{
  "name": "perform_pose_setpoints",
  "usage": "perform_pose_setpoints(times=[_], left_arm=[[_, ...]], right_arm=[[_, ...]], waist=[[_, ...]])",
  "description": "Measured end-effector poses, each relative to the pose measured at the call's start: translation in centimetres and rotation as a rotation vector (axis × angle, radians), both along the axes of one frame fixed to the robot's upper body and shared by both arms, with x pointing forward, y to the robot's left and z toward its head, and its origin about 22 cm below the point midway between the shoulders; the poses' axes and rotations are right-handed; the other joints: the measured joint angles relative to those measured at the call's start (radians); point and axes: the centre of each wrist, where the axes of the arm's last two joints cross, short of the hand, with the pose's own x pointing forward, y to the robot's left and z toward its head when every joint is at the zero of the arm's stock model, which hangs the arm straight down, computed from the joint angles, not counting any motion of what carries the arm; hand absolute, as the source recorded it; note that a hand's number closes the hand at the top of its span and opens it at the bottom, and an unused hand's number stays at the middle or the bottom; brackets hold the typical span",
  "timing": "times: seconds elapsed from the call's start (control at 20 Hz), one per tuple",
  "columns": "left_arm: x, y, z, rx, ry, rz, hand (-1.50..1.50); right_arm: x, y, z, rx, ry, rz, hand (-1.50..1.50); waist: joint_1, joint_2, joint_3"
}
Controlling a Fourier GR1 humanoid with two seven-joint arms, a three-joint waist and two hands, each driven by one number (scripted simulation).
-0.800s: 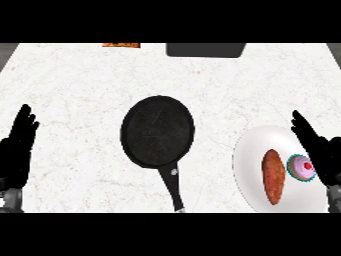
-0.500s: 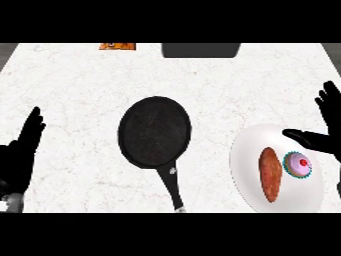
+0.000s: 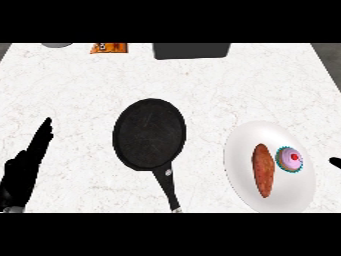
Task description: Pick the cupcake from the plate and place it in the pan
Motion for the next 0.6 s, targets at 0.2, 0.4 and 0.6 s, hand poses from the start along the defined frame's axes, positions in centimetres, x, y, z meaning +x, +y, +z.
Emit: perform_pose_setpoints(times=[0.2,0.4,0.6], left_arm=[[-0.3,-1.0,-0.3,-0.007,0.004,-0.032,0.00],[0.6,-1.2,-0.3,-0.003,-0.002,-0.047,0.00],[1.0,-1.3,0.0,-0.008,0.000,-0.062,0.00]], right_arm=[[-1.9,-0.5,2.7,-0.123,0.156,0.047,-1.50],[-2.0,0.1,5.9,-0.164,0.288,0.141,-1.50],[-1.3,1.6,8.8,-0.162,0.388,0.249,-1.50]], waist=[[0.014,0.003,0.000],[0.027,0.007,0.002],[0.039,0.008,0.002]])
